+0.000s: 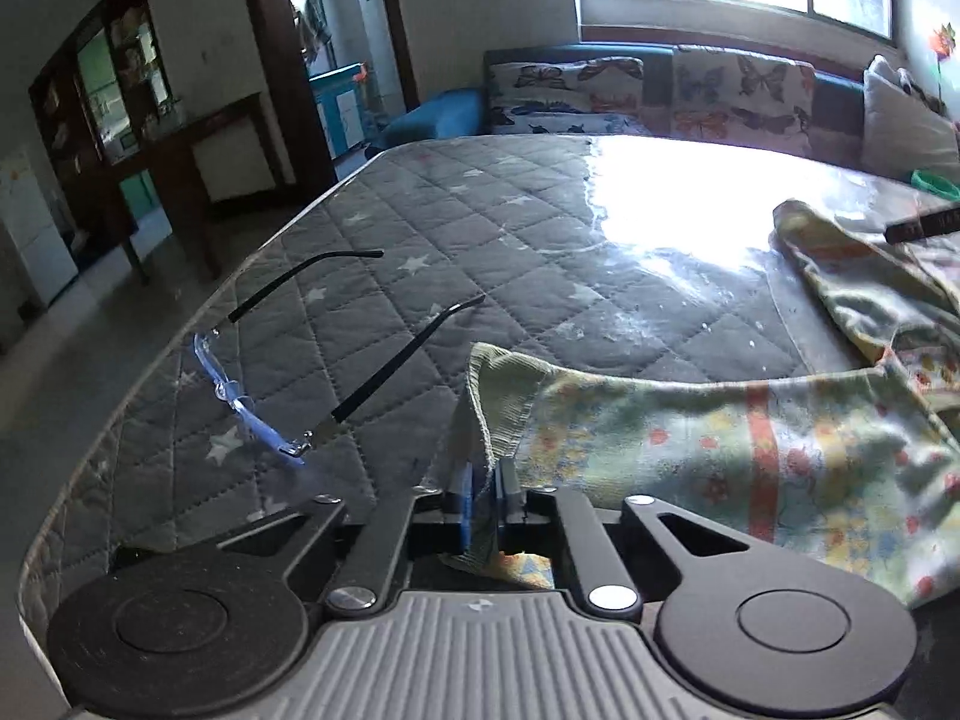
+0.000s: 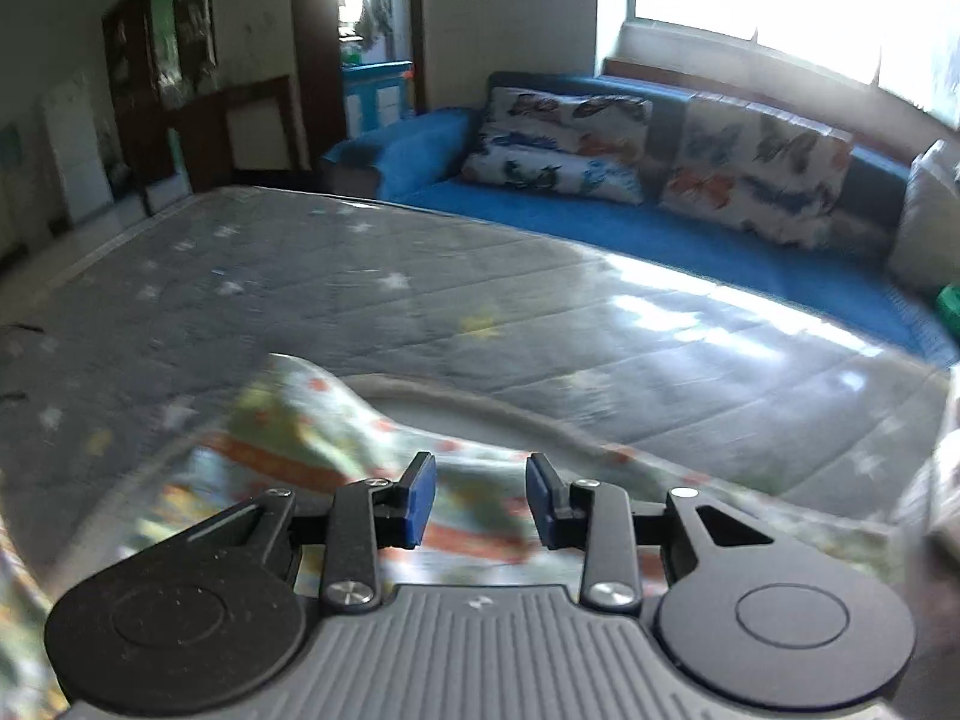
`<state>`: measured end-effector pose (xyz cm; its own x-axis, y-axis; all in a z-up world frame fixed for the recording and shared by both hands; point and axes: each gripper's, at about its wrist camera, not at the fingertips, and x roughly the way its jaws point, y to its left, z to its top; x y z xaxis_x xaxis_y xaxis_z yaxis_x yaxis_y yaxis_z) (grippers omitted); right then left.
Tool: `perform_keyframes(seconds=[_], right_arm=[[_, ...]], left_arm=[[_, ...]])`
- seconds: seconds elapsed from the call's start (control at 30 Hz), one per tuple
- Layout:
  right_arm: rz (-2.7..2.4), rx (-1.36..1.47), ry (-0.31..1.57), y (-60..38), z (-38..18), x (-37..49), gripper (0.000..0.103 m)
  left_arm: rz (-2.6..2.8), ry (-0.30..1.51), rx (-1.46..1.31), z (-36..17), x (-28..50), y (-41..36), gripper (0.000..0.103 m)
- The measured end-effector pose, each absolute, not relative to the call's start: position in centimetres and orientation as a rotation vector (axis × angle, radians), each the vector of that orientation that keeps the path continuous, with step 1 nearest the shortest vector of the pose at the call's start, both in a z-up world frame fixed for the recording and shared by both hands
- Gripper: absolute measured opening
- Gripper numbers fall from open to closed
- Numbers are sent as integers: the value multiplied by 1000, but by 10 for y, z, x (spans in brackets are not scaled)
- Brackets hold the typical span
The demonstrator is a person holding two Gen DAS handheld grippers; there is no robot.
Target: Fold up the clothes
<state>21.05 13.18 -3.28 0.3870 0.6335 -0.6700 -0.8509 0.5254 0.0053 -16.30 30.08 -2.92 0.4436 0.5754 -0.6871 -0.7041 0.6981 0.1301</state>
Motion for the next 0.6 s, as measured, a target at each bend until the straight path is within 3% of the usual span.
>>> perform_keyframes(seconds=[0.27,0.4,0.6], right_arm=[[969,-386,704,143,-46,226,25],[967,-365,694,146,-46,225,3],[903,-360,658,143,-46,228,1]], left_arm=[[809,759,-180,-21,-166,301,6],[819,754,-178,-18,-165,303,6],[838,765,-175,-21,-164,306,6]])
